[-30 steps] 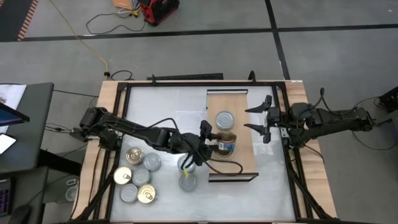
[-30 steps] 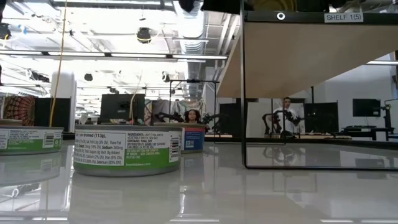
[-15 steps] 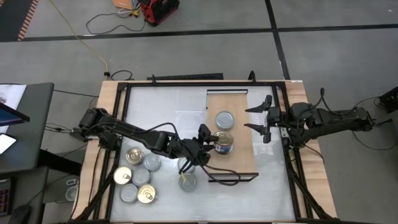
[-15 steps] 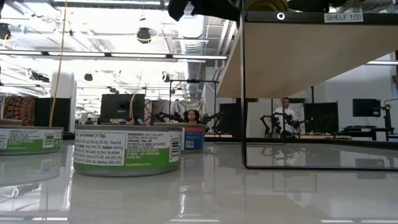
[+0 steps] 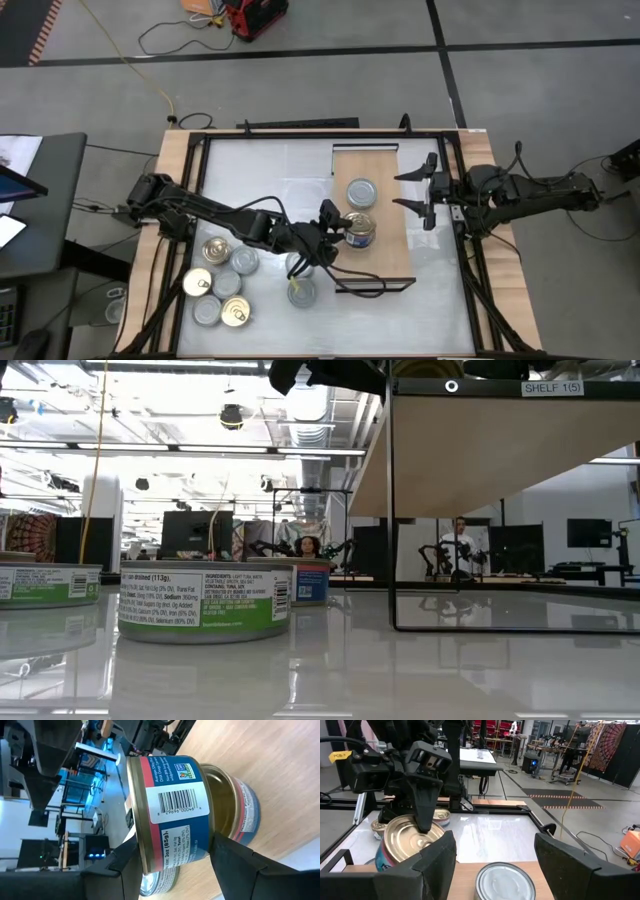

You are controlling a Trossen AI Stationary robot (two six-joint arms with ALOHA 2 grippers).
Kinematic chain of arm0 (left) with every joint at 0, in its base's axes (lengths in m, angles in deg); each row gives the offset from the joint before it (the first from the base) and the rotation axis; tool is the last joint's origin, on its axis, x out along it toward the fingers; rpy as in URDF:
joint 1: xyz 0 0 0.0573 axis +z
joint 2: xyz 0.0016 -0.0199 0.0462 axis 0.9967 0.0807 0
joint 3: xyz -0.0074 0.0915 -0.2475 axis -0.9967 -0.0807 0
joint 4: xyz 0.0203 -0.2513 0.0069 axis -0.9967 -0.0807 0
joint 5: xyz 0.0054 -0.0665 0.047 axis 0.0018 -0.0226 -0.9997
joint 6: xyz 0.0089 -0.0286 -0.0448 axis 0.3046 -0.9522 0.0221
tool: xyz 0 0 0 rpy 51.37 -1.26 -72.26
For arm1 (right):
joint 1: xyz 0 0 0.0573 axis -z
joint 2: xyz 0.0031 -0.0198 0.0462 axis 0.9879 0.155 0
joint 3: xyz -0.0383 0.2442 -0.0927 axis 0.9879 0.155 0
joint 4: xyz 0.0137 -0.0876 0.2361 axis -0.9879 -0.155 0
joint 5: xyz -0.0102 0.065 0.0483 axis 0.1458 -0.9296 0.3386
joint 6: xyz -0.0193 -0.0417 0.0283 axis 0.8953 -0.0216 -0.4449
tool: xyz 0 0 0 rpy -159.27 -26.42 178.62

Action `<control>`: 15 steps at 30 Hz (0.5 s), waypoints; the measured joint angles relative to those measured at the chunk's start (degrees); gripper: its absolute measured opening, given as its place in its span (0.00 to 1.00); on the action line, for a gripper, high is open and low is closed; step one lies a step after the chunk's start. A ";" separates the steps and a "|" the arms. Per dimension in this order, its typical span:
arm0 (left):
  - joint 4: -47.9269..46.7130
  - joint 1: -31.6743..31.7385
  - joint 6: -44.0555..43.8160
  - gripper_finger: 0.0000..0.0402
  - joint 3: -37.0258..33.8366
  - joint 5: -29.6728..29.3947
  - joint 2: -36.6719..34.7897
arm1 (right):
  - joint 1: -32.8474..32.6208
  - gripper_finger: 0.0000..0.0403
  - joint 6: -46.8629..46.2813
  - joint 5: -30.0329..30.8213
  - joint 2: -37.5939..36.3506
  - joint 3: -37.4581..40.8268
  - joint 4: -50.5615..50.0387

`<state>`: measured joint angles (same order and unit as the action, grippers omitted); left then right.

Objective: Stack canned seafood by type on shelf
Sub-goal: Stack the blue tuna can on top of the blue tuna can

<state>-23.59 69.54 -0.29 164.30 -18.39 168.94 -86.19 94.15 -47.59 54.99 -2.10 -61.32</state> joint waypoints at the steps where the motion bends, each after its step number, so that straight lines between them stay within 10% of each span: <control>1: -0.06 0.00 0.64 0.49 0.00 0.25 0.00 | 0.00 0.73 -0.01 0.00 0.00 0.00 0.00; 15: 0.85 1.00 1.47 0.68 -0.04 -2.04 0.09 | 0.00 0.73 -0.22 0.02 0.00 0.00 0.00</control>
<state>-22.75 70.53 1.18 164.26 -20.43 169.03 -86.19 93.93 -47.57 54.99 -2.10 -61.32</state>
